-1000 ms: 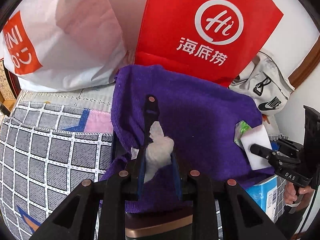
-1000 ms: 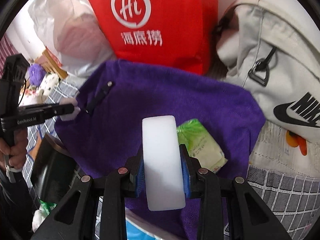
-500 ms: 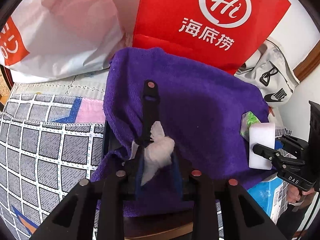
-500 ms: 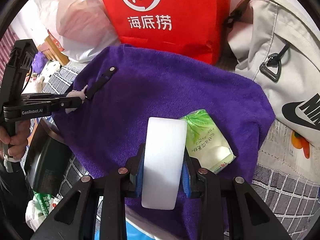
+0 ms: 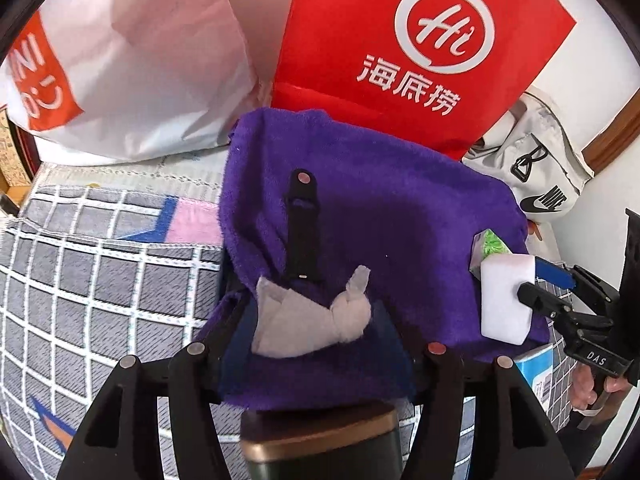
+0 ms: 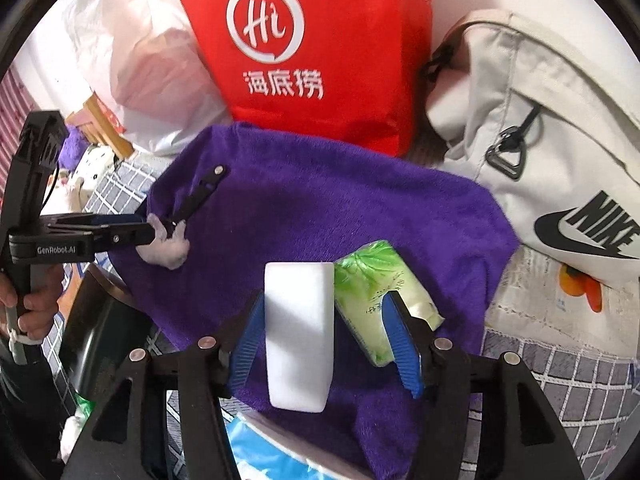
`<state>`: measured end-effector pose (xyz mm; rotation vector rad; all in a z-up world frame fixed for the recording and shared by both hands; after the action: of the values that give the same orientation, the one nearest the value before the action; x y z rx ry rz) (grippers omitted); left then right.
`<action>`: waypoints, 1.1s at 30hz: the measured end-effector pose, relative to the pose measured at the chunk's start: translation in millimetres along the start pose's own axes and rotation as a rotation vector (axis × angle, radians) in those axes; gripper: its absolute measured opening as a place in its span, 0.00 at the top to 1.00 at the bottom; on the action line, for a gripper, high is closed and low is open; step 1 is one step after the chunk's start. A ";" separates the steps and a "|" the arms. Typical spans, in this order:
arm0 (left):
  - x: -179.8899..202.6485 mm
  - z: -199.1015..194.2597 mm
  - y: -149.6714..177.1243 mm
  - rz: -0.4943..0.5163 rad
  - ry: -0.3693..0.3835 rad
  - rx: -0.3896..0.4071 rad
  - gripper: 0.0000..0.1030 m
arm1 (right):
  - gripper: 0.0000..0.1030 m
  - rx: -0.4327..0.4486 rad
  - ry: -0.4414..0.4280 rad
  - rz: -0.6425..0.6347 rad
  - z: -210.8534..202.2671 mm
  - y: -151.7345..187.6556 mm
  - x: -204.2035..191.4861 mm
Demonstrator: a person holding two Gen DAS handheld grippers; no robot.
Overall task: Organize soft objects
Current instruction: 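Carry tissue and sponge onto the purple towel and open both tools to release, then grasp the orange-print snack packet with the right tool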
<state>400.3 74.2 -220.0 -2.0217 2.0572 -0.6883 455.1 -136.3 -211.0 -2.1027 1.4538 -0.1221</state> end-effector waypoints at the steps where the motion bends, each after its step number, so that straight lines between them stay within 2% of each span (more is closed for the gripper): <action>1: -0.7 -4.7 0.9 0.001 -0.005 0.006 0.43 | 0.43 0.009 0.003 0.006 -4.7 0.3 -0.4; 8: -7.2 -49.8 16.1 0.000 -0.041 0.071 0.43 | 0.43 0.126 -0.008 0.025 -51.4 11.6 -12.8; 14: -0.5 -83.4 39.5 0.010 -0.044 0.105 0.43 | 0.42 0.185 -0.034 0.029 -90.2 40.1 -36.7; 24: 14.7 -119.1 92.1 0.040 -0.045 0.134 0.43 | 0.42 0.137 -0.092 0.014 -116.9 115.3 -81.3; 27: 18.3 -122.6 109.8 0.038 -0.019 0.135 0.43 | 0.42 0.134 -0.112 0.017 -120.7 134.9 -92.7; 31: 19.8 -118.7 133.5 0.031 -0.002 0.122 0.43 | 0.42 0.112 -0.135 0.051 -112.6 152.8 -105.3; 33: 18.9 -117.3 144.7 0.033 0.003 0.119 0.43 | 0.42 0.095 -0.109 0.043 -105.3 159.6 -112.0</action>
<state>218.0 74.9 -177.0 -1.9185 1.9963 -0.7885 236.9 -118.6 -176.7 -1.9694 1.4005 -0.0584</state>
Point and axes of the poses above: each gripper's, at about its wrist camera, not at the fingertips, and z roughly the way its jaws point, x to its right, y to its underside, the point moved 7 cm from there along z, roughly the way its jaws point, and after that the axes turned 9 degrees about z, right-handed, at the moved point
